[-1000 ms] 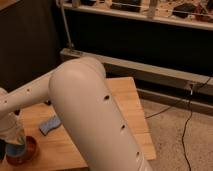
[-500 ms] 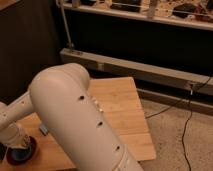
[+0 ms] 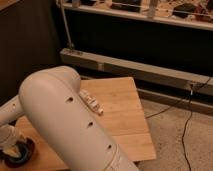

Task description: Place the ceramic cup in the ceramic bowl

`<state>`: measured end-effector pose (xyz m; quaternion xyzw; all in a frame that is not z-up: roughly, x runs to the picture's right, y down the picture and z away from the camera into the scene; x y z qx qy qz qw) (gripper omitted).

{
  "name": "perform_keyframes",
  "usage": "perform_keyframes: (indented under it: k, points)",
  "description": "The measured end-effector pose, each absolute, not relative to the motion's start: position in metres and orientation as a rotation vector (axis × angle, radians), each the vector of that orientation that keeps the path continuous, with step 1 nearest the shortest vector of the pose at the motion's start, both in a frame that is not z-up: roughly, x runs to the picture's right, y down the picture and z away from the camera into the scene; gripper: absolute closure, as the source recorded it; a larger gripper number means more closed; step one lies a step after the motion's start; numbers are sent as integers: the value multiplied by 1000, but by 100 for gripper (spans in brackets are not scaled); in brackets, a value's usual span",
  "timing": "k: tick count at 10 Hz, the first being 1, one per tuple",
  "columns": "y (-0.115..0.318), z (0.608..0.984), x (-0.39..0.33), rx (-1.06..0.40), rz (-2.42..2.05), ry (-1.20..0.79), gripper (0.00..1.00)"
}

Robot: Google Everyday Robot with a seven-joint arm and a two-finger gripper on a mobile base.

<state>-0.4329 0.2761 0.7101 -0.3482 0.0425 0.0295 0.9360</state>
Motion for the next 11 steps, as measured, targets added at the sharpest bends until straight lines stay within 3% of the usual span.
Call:
perform_keyframes:
  k: [4,11]
  points:
    - [236,699,-424,-663,146,118,20]
    - [188,678,-412,-765,359,170,20]
